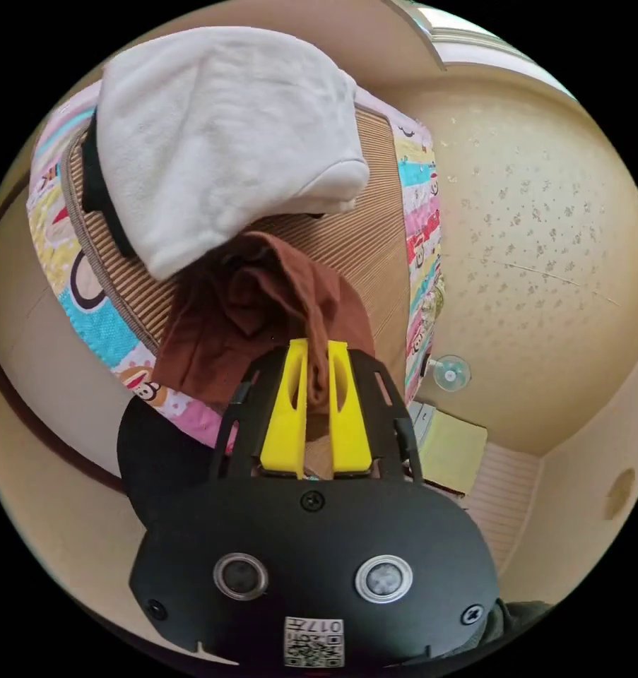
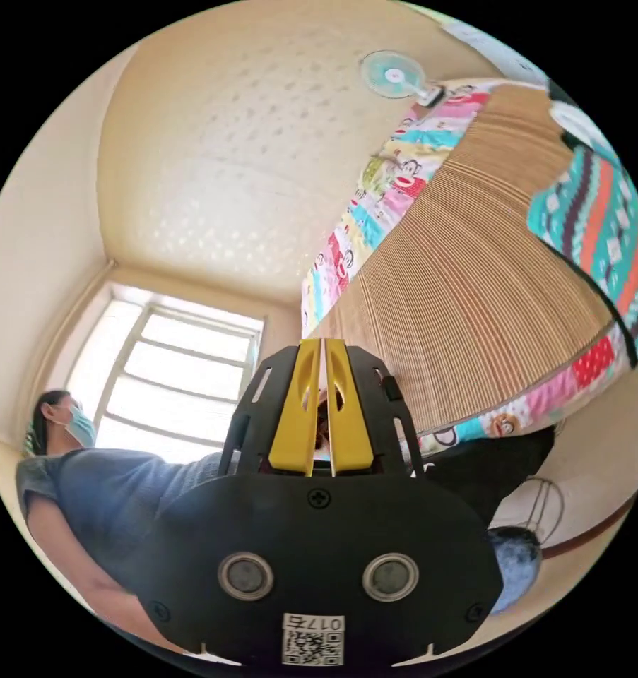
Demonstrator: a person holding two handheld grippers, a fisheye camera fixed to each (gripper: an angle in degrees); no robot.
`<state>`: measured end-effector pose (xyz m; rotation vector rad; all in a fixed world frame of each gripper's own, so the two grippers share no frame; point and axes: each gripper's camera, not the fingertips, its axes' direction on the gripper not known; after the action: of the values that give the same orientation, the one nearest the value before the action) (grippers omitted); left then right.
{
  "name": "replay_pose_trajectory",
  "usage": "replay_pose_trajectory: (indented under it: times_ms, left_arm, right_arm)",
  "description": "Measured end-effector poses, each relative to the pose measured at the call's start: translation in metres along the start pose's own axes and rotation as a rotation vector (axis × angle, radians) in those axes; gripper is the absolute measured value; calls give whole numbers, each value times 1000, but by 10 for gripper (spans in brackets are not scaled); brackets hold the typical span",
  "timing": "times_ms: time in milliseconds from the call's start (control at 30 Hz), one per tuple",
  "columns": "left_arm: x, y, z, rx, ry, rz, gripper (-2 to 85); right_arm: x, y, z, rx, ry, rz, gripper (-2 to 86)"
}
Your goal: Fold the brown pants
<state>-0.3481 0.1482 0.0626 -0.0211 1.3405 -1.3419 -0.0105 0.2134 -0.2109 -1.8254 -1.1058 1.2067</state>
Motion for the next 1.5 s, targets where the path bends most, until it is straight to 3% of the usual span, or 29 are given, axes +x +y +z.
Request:
replay_pose_trajectory:
  times_ms: [133, 300, 367, 467, 500, 567, 667, 800, 933, 1067, 1267, 1367, 1400, 1433, 1500]
  left_arm:
    - [78, 36, 5, -74, 249, 236, 49]
    - [173, 115, 44, -234, 124, 507, 48]
    - [198, 151, 54, -254, 137, 589, 47]
    - [223, 216, 68, -310, 243, 670, 48]
    - [231, 245, 74, -351, 278, 720, 49]
    - [236, 283, 72, -366, 291, 806, 51]
    - [230, 327, 47, -314, 245, 1001, 56]
    - [178, 383, 11, -221, 329, 1156, 36]
    - [106, 421, 17, -124, -10, 1113, 91]
    - [76, 442, 47, -140, -208, 1070, 157]
    - [143, 483, 110, 15, -103, 1204, 194]
    - [204, 531, 133, 286, -252, 1366, 195]
    - [218, 552, 123, 479, -269, 1377, 183]
    - [224, 571, 103, 688, -225, 1339, 159]
    - [228, 585, 70, 856, -63, 1277, 122]
  right_arm:
    - [-126, -9, 83, -259, 190, -388, 80]
    - [-263, 67, 200, -489, 354, -932, 162]
    - [-299, 129, 261, -606, 410, -1149, 193]
    - [-318, 200, 326, -607, 530, -1303, 192]
    - [-320, 210, 336, -590, 570, -1312, 186]
    - [-333, 224, 348, -338, 826, -1251, 109]
    - [-353, 210, 302, -252, 631, -1093, 62]
    - [-379, 211, 257, -131, 628, -1039, 51]
    - [-428, 207, 186, 90, 515, -1039, 48]
    - [-478, 211, 106, 283, 418, -1102, 49]
    - [-526, 212, 2, 372, 220, -1141, 53]
    - [-544, 206, -35, 355, 161, -1151, 55]
    - [-547, 203, -41, 348, 156, -1147, 55]
    - [-551, 196, -55, 353, 160, -1128, 56]
    - [-554, 185, -73, 372, 213, -1115, 58]
